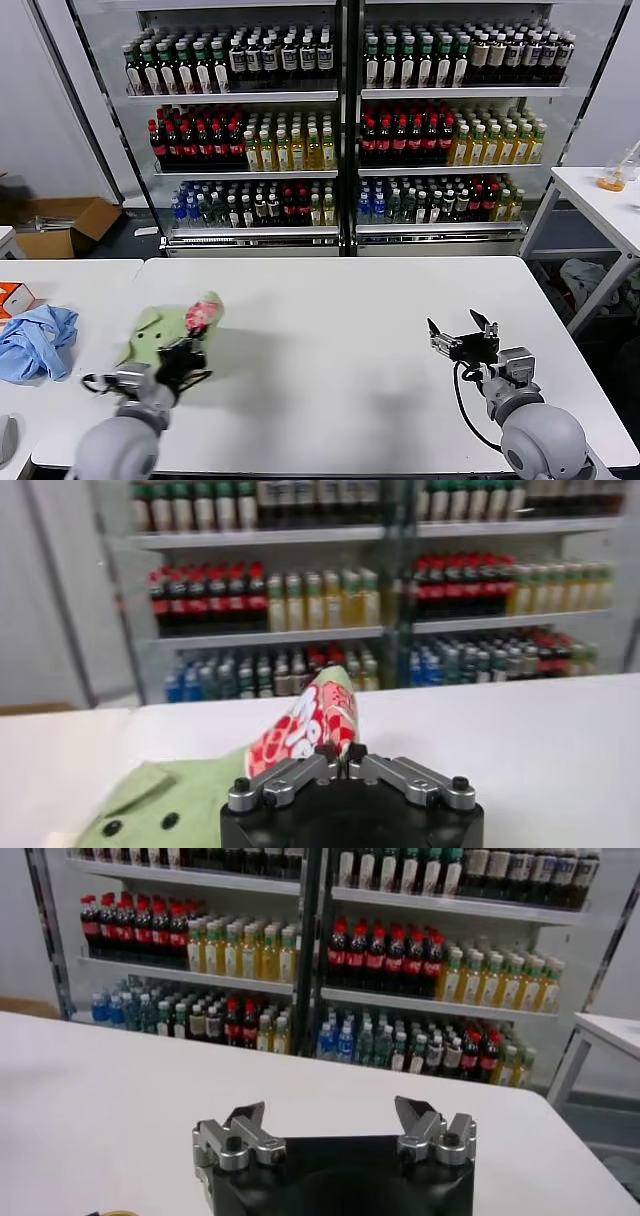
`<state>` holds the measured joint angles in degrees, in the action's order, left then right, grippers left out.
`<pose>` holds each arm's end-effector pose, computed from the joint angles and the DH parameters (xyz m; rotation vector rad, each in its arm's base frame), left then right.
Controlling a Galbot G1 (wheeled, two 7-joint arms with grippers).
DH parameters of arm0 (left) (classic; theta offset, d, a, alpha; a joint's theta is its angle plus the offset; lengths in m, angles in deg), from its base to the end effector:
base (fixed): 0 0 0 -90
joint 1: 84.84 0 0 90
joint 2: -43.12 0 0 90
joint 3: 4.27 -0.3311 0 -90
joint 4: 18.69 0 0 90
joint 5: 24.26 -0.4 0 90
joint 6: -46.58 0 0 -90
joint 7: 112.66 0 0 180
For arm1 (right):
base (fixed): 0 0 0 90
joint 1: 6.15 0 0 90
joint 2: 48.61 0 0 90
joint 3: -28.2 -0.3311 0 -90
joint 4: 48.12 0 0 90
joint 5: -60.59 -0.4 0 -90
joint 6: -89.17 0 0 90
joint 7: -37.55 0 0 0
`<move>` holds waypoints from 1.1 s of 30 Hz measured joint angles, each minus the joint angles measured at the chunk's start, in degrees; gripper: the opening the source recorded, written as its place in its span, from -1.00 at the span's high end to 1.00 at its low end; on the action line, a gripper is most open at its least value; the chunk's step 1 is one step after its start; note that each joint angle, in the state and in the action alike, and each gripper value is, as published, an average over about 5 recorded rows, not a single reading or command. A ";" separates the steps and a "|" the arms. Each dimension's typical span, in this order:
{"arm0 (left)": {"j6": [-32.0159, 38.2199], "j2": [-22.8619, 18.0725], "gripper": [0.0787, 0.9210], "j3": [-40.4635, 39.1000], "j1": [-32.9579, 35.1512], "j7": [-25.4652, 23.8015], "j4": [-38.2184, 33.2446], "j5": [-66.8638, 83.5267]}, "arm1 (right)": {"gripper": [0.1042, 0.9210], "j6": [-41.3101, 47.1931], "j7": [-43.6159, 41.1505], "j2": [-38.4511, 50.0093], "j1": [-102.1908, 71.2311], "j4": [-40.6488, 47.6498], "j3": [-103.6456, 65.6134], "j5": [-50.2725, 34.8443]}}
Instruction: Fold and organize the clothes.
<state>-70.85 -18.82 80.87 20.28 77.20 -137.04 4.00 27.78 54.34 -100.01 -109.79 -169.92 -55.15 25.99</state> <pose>0.3025 0.0401 -0.2253 -0.1931 -2.7977 -0.0533 0.3002 -0.0443 -0.1949 0.1740 -2.8000 0.1973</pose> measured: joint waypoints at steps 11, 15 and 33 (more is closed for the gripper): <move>-1.19 -7.32 0.94 -13.57 -8.60 3.57 5.96 -0.53 | -0.76 -0.04 -0.15 -0.02 0.04 0.47 -0.35 0.17; -0.62 -10.14 0.89 -17.09 -11.86 4.17 9.18 -0.24 | -0.76 -0.12 -0.35 0.09 0.19 0.60 -0.45 0.11; 11.21 -12.11 -0.27 -18.54 -13.12 1.35 10.06 -0.75 | -0.76 -1.10 -1.25 0.00 3.36 2.04 2.95 -2.72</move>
<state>-59.63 -30.93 62.32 7.15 78.55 -126.98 3.25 26.68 53.09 -100.01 -106.43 -167.88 -52.19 23.27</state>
